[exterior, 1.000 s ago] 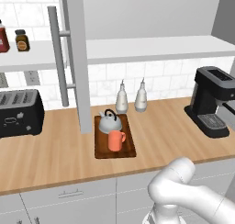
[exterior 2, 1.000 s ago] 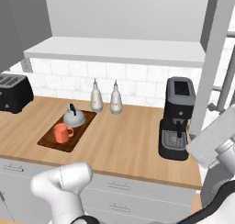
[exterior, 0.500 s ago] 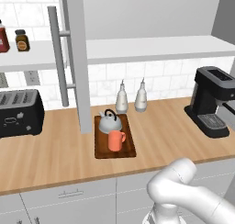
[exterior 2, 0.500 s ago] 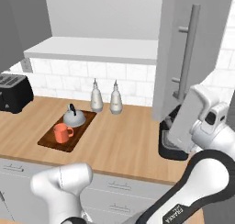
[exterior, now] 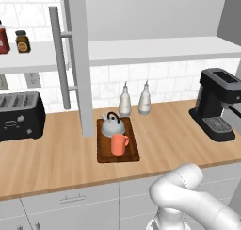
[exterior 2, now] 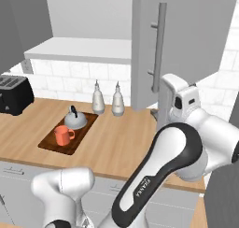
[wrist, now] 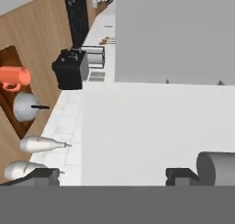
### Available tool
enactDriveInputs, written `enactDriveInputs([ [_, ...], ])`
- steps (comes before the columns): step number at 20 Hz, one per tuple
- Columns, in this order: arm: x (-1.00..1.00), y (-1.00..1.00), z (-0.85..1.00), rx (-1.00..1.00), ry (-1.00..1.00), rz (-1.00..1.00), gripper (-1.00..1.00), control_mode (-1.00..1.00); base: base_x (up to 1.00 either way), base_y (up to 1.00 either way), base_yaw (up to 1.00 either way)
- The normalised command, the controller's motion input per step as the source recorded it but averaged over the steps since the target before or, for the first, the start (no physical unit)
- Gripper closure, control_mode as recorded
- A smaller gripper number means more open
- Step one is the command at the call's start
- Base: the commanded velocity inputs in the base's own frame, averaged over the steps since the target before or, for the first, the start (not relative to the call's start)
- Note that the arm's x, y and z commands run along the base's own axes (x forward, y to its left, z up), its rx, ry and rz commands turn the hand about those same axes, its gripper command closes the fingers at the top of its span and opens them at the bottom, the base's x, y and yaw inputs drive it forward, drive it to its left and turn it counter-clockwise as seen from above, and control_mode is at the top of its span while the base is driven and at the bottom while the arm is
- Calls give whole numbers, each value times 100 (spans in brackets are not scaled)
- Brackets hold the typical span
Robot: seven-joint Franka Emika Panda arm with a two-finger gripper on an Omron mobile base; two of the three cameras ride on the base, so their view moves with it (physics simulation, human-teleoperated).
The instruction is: Pick the kettle from the counter and place it on the tray. Then pick the mug from the cabinet and place it on the tray. Then close the cabinet doors.
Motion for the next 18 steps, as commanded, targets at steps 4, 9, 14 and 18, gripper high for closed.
enactDriveInputs([
  [4, 42, 42, 0, -12, 0, -9, -100, -100, 0, 0, 0],
  [9, 49, 33, 0, -7, 0, -10, -100, -100, 0, 0, 0],
  [14, 64, 25, 0, -5, 0, -11, -100, -100, 0, 0, 0],
  [18, 70, 24, 0, -3, 0, -11, -100, -100, 0, 0, 0],
])
